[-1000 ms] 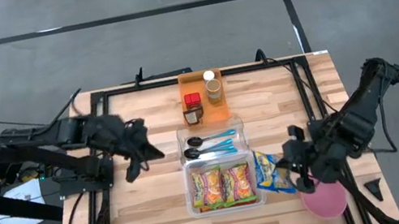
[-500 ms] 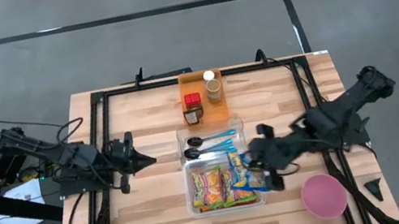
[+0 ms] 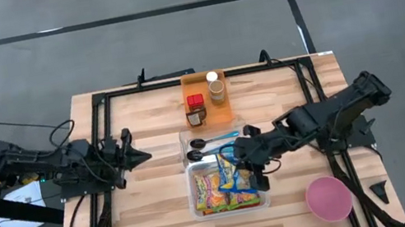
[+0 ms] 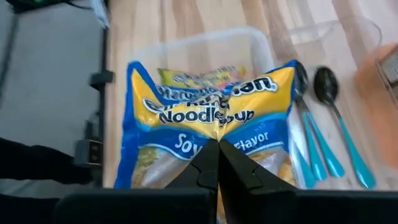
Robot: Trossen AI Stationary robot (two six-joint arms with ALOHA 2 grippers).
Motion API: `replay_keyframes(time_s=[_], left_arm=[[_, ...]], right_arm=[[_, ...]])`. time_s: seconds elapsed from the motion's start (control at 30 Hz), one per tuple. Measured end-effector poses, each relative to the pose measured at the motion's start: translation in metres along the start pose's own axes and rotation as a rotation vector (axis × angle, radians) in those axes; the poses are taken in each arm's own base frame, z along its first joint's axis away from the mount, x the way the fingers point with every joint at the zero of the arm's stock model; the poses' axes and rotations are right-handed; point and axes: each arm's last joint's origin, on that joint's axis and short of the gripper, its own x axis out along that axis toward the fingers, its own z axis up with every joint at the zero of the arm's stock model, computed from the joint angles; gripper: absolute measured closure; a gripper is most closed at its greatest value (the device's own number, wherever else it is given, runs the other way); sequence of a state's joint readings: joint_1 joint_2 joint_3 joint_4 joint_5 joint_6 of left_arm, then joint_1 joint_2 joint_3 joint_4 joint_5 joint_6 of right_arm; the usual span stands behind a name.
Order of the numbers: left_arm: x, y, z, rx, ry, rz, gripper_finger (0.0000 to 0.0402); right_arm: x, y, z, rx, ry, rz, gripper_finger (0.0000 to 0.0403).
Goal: Pick & Place Food Item
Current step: Put the blue noodle pack into the white transparent bin
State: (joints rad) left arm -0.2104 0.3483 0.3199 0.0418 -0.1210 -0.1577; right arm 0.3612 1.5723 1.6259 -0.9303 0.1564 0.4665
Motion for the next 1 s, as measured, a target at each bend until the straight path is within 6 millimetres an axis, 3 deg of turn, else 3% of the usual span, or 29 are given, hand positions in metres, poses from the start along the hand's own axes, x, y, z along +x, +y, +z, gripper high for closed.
replay_keyframes(time_s=[0.27, 0.57, 0.73, 1.0], left_arm=[[-0.011, 0.008, -0.035, 0.002, -0.003, -0.012, 0.0401], [-0.016, 0.016, -0.079, -0.043, -0.005, 0.019, 0.0401], [-0.016, 0.016, -0.079, -0.006, -0.004, 0.03, 0.0401], [-0.016, 0.017, -0.079, -0.01, -0.004, 0.049, 0.0401]], right_arm=[[0.011, -0.008, 0.004, 0.044, 0.031, 0.005, 0.0403], [0.011, -0.014, 0.008, 0.071, 0.025, 0.037, 0.0403], [0.02, -0.008, 0.005, 0.064, 0.071, 0.06, 0.0403], [0.057, 0.007, -0.006, 0.03, 0.193, 0.075, 0.0403]])
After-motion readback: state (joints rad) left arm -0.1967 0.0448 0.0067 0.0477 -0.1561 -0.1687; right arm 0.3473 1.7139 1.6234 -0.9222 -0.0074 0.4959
